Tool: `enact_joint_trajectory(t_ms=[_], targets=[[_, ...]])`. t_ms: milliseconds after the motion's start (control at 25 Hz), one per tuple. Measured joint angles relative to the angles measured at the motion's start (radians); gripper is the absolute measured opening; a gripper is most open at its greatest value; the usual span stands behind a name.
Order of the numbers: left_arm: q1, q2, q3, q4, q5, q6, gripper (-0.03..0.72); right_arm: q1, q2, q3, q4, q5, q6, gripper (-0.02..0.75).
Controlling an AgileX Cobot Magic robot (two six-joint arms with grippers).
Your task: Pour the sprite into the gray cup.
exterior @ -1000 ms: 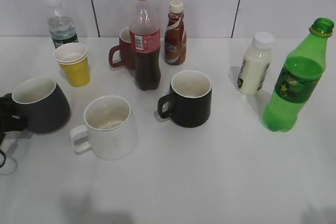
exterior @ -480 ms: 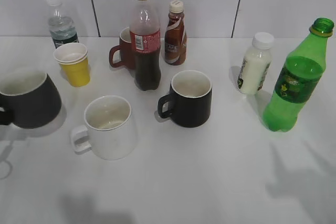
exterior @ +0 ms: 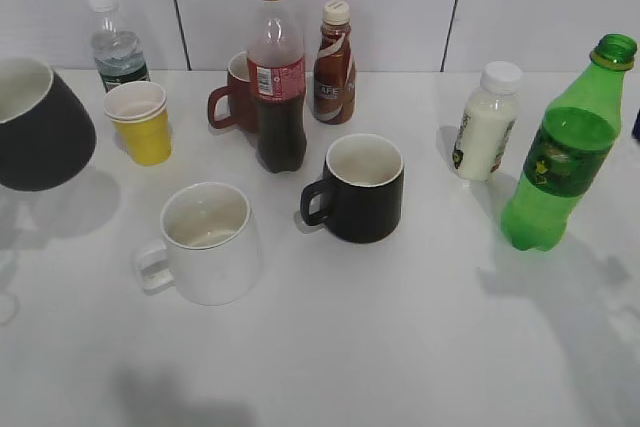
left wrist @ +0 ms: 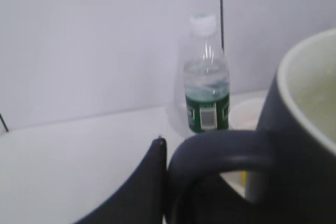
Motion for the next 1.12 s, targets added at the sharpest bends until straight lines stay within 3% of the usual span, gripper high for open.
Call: enact_joint_trajectory(t_ms=[360, 560, 760, 960, 1120], targets=[[0.0, -0.023, 0.0, 0.016, 0.0, 0.0, 0.053, 0.0, 0.228, 0.037, -0.005, -0.179, 0.034, 0.643], [-0.003, -0.023, 0.0, 0.045, 0.0, -0.011, 0.053, 0.0, 0.386, 0.037, -0.025, -0.317, 0.034, 0.648], [-0.025, -0.023, 0.0, 0.047, 0.0, -0.033, 0.053, 0.0, 0.572, 0.037, -0.085, -0.551, 0.034, 0.649], [-0.052, -0.041, 0.0, 0.051, 0.008, -0.034, 0.052, 0.0, 0.808, -0.006, -0.052, -0.752, 0.012, 0.649], [-0.096, -0.091, 0.0, 0.052, 0.122, -0.036, 0.053, 0.0, 0.96, -0.079, -0.017, -0.874, 0.007, 0.618]])
